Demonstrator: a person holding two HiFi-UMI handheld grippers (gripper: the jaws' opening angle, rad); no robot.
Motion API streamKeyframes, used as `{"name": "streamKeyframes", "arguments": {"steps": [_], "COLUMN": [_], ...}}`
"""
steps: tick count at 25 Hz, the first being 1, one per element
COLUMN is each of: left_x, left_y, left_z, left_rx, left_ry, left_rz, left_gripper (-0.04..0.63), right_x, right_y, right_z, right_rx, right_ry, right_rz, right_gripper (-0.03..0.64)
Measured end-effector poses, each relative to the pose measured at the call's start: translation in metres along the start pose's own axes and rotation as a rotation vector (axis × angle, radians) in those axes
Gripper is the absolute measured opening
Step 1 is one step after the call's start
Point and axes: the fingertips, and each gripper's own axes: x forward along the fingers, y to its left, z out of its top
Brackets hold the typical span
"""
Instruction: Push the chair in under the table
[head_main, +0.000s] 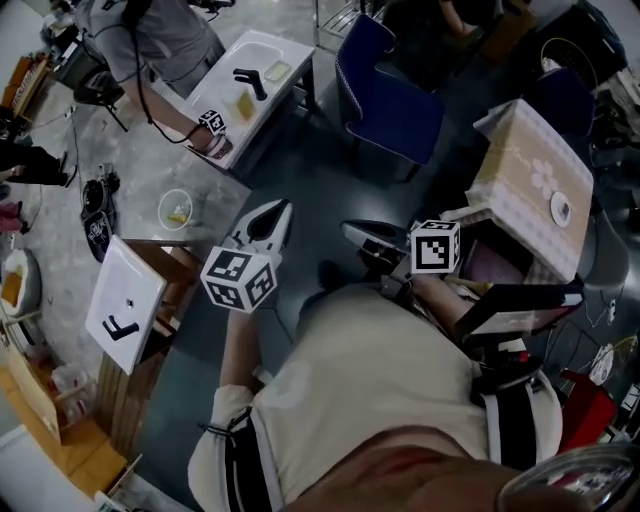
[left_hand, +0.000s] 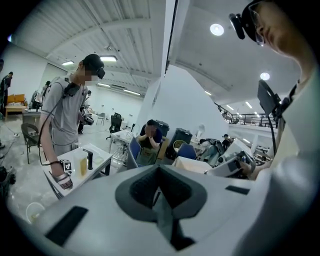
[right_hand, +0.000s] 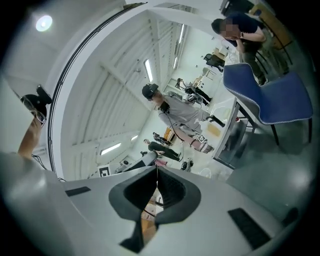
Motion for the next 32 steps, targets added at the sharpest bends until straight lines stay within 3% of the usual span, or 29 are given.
{"name": "streamKeyframes", "arguments": {"steps": [4, 11, 19, 24, 27, 32], "left_x": [0.003, 0.002, 0.095, 0.146, 0.166, 0.205], "left_y": [-0.004, -0.005, 0.009, 0.004, 0.002, 0.057], "left_z": [0.0, 0.005, 0.047, 0.073, 0.083, 0.11], "left_rx": [-0.003, 0.021, 0.056, 0.056, 0.097, 0.103], "left_ry": [0.019, 0.043, 0.105, 0.126, 0.17, 0.267], "left_rz": [-0.022, 0.016, 0.051, 0.084, 0.112, 0.12], "left_gripper": [0.008, 0.008, 0.008, 0.008, 0.008, 0.008], "right_x": [-0.001, 0.016, -0.002, -0.031, -0.045, -0.033], "right_y": [0.004, 0.011, -0.041, -0.056, -0.061, -0.064], "right_z": [-0.002, 0.009, 0.103, 0.151, 0.176, 0.233], "right_rx": [-0.046, -0.07, -0.028, -0.123, -0.132, -0.117], "right_ry": [0.011, 0.043, -0.021, -0.043, -0.064, -0.118], "right_rz": [-0.026, 0.066, 0.123, 0.158, 0.171, 0.135], "right_gripper": [0.012, 0.012, 0.012, 0.012, 0.012, 0.012]}}
